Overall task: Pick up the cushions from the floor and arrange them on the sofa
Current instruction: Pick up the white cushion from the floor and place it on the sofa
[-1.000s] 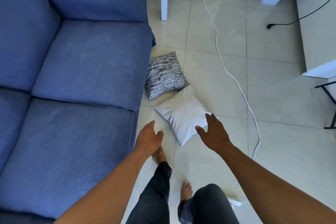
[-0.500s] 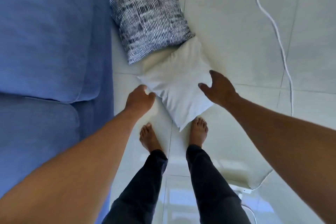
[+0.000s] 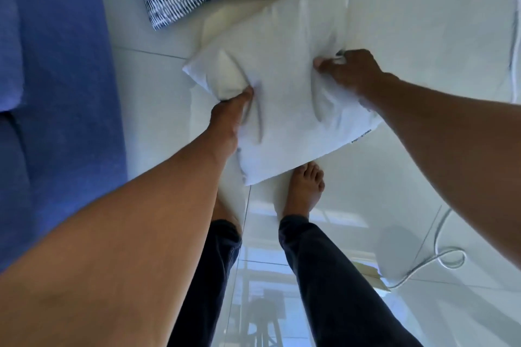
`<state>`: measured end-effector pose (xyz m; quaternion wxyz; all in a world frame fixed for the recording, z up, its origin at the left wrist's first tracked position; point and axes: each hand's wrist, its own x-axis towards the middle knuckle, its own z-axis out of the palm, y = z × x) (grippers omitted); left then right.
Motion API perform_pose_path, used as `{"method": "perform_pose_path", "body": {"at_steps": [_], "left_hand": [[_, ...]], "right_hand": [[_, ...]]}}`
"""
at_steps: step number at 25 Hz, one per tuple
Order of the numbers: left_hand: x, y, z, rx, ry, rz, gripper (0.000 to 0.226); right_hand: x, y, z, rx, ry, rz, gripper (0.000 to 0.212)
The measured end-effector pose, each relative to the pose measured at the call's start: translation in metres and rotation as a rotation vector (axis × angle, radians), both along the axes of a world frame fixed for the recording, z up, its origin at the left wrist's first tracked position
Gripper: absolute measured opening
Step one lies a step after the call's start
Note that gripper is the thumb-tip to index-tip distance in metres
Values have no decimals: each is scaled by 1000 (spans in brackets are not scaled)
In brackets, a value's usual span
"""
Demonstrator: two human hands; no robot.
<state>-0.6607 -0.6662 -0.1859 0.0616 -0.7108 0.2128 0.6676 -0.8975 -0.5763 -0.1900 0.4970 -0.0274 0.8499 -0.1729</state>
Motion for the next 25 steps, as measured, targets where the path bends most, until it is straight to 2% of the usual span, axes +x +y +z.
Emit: {"method": "perform_pose_path", "body": {"at_steps": [1, 2, 6, 9, 11, 14, 17, 21, 25], "left_hand": [[3, -3, 17, -22, -5, 16, 96], [5, -7, 39, -31, -15, 40, 95], [15, -18, 156, -44, 7, 66, 84], [26, -25, 257, -144, 82, 74, 55], [37, -29, 320, -216, 126, 101, 46], [65, -34, 396, -331, 186, 134, 28], [108, -42, 457, -452, 198, 187, 36], [200, -47, 513, -520, 213, 333, 41], [298, -36, 557, -566, 227, 507, 42]], "right_hand": [[4, 0, 18, -32, 4, 5, 58], [7, 1, 39, -71, 16, 2, 50], [16, 3, 138, -188, 64, 73, 53], [23, -11, 242, -247, 104, 40, 52], [31, -25, 312, -321, 110, 21, 51], [48, -50, 397, -431, 78, 62, 38], [80, -85, 464, -512, 69, 172, 49], [153, -131, 527, -598, 32, 350, 27], [246, -163, 560, -605, -14, 505, 19]]}}
